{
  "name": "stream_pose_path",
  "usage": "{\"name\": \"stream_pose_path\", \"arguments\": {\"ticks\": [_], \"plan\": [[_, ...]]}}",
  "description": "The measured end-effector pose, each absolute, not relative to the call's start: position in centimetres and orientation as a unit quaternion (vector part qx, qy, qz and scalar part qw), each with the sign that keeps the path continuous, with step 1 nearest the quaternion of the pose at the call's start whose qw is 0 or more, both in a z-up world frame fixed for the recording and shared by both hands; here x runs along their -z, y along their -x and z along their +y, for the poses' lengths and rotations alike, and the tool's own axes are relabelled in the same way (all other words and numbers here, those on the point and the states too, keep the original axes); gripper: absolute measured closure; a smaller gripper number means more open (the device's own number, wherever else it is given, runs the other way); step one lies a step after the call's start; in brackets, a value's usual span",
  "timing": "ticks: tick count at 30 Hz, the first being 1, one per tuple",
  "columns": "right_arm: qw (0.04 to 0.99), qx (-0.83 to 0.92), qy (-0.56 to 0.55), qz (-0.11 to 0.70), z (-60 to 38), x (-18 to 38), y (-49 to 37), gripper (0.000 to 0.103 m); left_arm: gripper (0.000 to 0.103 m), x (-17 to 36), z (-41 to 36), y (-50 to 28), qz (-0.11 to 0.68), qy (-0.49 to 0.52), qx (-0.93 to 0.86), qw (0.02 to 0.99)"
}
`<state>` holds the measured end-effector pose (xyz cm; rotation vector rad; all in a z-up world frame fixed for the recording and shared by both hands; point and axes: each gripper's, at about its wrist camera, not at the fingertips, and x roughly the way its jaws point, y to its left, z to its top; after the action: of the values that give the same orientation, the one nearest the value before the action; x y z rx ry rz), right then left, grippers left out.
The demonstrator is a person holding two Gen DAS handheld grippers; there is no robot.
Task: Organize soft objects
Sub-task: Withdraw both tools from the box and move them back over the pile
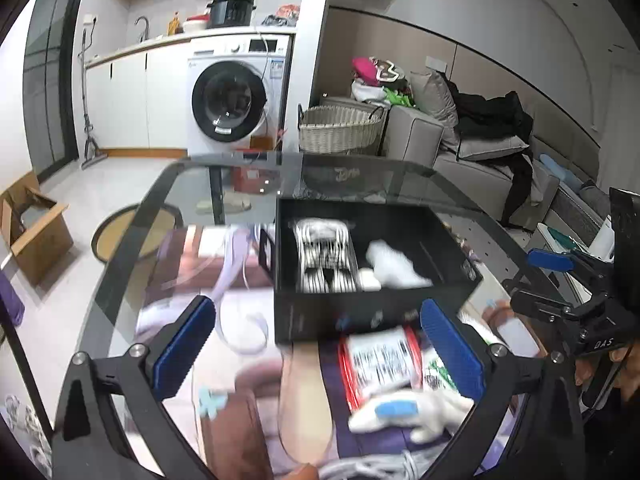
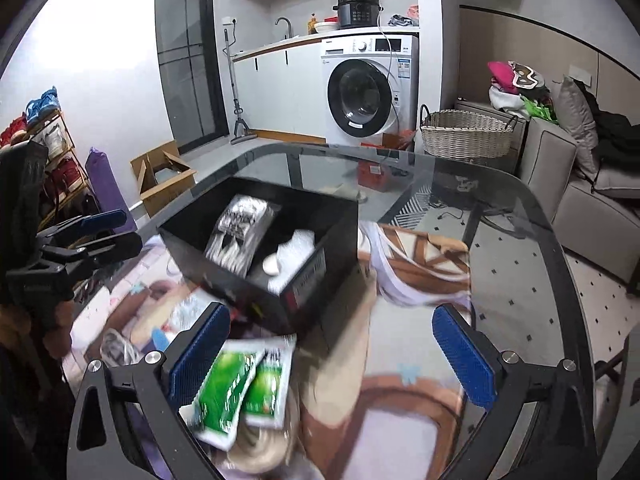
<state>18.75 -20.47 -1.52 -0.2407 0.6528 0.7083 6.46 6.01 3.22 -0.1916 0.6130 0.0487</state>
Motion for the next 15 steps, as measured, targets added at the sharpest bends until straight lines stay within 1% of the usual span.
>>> {"name": "stream_pose_path", "arguments": {"ticks": [4,7,11,15], "plan": [[0.876,-0.340,0.126,0.316,-21.6,2.3,-17.0,0.000,0.000,-2.4,4.8,-4.8,0.313,0.088,-0.024,0.945],[0.874,-0.339,0.154,0.311,-22.2,3.0,-15.2,0.000,0.000,-2.4,3.1,-3.5,0.318,0.052,-0.009,0.947],[0.871,-0.337,0.164,0.317,-23.1,3.9,-14.0,0.000,0.000,-2.3,2.0,-2.0,0.317,0.020,0.020,0.948],[0.863,-0.344,0.167,0.329,-23.9,4.6,-13.5,0.000,0.000,-1.3,1.2,-1.5,0.342,-0.008,0.067,0.937]]}}
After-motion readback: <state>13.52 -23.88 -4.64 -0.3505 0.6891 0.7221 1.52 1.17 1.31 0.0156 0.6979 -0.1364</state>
